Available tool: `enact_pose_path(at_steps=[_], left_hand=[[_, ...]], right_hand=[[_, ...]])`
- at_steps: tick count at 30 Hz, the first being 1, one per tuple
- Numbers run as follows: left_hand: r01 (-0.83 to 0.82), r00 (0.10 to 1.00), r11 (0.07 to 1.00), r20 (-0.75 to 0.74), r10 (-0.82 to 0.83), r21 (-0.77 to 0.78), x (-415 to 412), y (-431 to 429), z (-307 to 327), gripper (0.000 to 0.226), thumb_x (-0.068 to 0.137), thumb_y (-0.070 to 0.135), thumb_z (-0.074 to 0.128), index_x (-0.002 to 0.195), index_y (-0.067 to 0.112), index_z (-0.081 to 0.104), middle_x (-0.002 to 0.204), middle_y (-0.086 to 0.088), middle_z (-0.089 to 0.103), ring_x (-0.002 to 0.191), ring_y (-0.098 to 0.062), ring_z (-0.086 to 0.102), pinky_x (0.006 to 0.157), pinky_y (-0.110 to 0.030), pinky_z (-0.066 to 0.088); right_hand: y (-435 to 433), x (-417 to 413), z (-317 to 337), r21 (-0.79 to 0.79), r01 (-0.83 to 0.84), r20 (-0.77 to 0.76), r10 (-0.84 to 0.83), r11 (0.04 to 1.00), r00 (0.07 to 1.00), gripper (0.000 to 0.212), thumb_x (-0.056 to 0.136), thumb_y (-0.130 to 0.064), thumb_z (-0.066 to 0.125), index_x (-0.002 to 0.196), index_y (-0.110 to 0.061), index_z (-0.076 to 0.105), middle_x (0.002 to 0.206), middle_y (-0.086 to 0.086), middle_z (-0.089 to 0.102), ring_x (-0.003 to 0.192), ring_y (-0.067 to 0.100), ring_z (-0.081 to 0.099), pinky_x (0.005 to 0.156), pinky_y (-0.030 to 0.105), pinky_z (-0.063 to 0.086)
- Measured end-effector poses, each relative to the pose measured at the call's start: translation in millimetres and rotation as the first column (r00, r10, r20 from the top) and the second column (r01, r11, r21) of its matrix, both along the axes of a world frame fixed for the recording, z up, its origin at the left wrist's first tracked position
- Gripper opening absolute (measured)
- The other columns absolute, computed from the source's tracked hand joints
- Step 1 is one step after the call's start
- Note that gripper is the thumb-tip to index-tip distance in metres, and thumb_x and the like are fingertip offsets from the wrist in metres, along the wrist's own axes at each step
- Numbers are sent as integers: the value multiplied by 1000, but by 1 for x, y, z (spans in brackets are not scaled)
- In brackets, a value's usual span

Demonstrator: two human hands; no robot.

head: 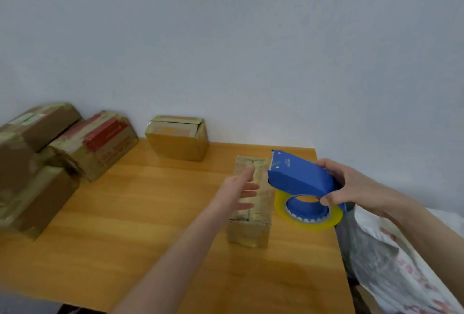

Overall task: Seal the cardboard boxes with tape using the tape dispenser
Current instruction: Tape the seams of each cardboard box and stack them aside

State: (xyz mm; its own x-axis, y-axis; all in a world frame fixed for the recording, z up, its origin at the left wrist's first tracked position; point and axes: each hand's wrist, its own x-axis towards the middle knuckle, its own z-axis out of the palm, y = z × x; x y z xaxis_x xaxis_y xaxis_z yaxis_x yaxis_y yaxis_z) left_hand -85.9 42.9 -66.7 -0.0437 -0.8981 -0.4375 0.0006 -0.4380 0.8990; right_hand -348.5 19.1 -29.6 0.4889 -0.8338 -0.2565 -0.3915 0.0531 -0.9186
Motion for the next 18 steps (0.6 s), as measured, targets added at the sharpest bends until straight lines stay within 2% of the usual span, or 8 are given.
enact_pose_path(at_steps=[3, 7, 11, 14, 18], left_hand=[[15, 995, 995, -103, -5, 98, 3, 6, 0, 39, 91, 49, 56, 101, 12, 65, 96, 0, 73, 91, -14, 67, 71, -28, 54], [-86, 990, 996, -109, 87, 14, 17, 8, -9, 10, 89, 21, 67, 86, 12, 68, 71, 3, 68, 66, -9, 61, 61, -22, 49], [-97, 988, 995, 115, 101, -39, 26, 9, -16, 14, 93, 18, 62, 83, 10, 67, 66, 2, 64, 60, -8, 56, 55, -19, 46], [-81, 988, 996, 129, 84, -24, 32, 12, -24, 16, 93, 19, 63, 80, 9, 66, 67, -1, 62, 59, -10, 54, 51, -18, 46], [-114, 981, 993, 157, 117, -25, 57, 16, -27, 15, 89, 21, 67, 80, 10, 67, 68, 0, 63, 63, -10, 55, 51, -19, 48]], right_hand=[[0, 12, 3, -26, -53, -38, 52, 998, 998, 75, 46, -27, 78, 118, -23, 57, 113, -1, 64, 102, 17, 65, 85, 32, 53], [2, 25, 4, -56, -110, -107, 104, 992, 989, 71, 47, -33, 78, 115, -28, 56, 109, -3, 63, 96, 13, 66, 78, 26, 51], [7, 46, 3, -136, -225, -299, 177, 965, 938, 69, 57, -39, 80, 119, -46, 51, 105, -23, 59, 93, -3, 62, 75, 18, 50], [11, 57, 2, -221, -280, -415, 170, 934, 894, 71, 58, -50, 77, 122, -49, 48, 105, -25, 58, 93, -7, 58, 74, 15, 47], [12, 50, -4, -237, -285, -458, 152, 929, 876, 67, 62, -46, 76, 121, -53, 46, 104, -24, 59, 92, -8, 57, 72, 15, 46]])
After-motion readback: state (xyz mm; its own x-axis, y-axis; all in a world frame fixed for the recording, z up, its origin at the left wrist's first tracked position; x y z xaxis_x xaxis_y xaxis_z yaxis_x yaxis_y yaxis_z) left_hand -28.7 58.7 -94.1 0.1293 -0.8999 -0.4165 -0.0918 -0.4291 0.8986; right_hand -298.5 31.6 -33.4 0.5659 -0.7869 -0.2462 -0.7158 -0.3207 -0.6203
